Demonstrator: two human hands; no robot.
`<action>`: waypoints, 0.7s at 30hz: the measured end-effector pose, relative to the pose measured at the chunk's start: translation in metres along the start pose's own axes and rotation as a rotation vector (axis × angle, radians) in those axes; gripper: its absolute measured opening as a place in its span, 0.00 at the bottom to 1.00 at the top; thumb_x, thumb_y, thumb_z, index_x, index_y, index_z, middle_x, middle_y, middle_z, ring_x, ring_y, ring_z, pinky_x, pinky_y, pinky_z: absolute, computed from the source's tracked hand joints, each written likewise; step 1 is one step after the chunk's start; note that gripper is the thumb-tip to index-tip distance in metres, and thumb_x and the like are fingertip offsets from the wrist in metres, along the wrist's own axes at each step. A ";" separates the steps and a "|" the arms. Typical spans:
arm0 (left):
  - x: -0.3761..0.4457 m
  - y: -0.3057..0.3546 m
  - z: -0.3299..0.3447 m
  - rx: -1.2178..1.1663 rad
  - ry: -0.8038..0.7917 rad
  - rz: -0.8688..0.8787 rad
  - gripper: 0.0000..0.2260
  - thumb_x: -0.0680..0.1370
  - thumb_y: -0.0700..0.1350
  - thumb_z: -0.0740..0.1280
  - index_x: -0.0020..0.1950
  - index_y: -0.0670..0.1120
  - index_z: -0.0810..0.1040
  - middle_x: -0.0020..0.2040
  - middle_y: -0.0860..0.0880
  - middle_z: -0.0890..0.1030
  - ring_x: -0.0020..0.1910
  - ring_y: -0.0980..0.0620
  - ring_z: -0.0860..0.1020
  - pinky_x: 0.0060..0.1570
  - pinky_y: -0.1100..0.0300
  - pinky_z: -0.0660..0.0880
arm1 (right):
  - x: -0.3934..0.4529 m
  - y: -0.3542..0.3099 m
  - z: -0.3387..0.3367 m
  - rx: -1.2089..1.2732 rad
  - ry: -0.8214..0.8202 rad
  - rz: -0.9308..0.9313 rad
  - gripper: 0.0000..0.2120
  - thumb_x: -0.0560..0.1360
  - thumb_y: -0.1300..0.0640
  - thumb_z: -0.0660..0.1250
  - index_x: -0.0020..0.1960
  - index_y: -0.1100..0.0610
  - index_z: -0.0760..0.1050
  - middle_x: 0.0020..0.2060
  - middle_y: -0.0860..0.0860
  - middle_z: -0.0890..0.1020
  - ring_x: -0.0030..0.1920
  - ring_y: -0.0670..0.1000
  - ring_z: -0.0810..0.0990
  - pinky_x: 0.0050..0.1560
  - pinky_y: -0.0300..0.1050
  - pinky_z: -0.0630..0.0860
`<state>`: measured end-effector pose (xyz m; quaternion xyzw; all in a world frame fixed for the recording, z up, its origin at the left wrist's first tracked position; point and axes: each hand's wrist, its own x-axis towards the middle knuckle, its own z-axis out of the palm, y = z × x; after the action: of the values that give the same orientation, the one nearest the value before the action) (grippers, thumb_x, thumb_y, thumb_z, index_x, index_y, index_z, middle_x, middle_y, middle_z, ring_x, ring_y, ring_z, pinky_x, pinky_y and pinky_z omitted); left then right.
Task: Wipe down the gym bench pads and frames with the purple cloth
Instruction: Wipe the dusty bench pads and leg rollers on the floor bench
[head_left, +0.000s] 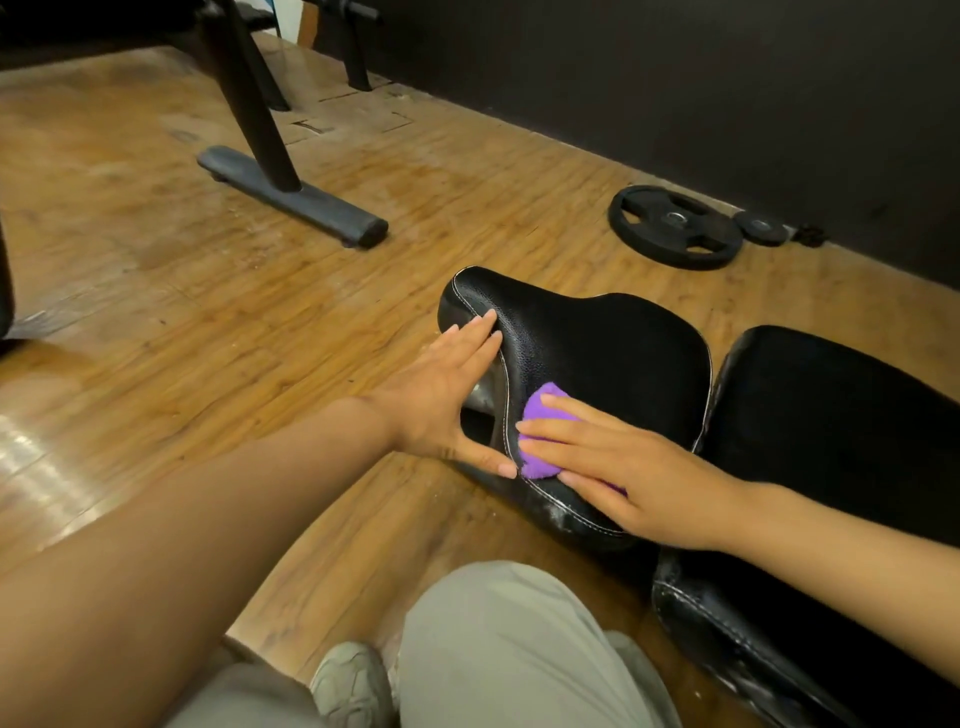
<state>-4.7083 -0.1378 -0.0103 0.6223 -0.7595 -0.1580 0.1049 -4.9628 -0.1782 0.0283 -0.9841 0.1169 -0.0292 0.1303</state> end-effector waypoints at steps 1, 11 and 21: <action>0.000 0.001 -0.001 0.004 0.008 0.012 0.65 0.54 0.81 0.59 0.79 0.45 0.40 0.78 0.49 0.34 0.76 0.49 0.34 0.76 0.51 0.40 | 0.005 0.005 -0.003 -0.014 -0.004 -0.018 0.19 0.81 0.54 0.57 0.72 0.53 0.67 0.72 0.43 0.66 0.75 0.43 0.57 0.75 0.39 0.55; -0.002 0.010 -0.009 0.050 -0.009 0.031 0.63 0.56 0.76 0.62 0.78 0.43 0.40 0.78 0.47 0.35 0.73 0.54 0.34 0.71 0.61 0.34 | 0.012 -0.007 0.012 -0.028 0.109 0.143 0.19 0.82 0.57 0.56 0.72 0.53 0.67 0.72 0.45 0.67 0.75 0.44 0.55 0.75 0.38 0.52; 0.006 -0.004 0.001 0.087 -0.025 0.037 0.67 0.53 0.86 0.50 0.79 0.44 0.40 0.78 0.47 0.35 0.77 0.47 0.37 0.77 0.47 0.45 | 0.001 -0.007 0.001 -0.142 -0.115 -0.032 0.23 0.81 0.52 0.49 0.76 0.53 0.59 0.75 0.45 0.60 0.77 0.47 0.51 0.75 0.40 0.52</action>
<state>-4.7059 -0.1443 -0.0129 0.6102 -0.7781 -0.1305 0.0712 -4.9605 -0.1720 0.0293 -0.9927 0.0953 0.0336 0.0661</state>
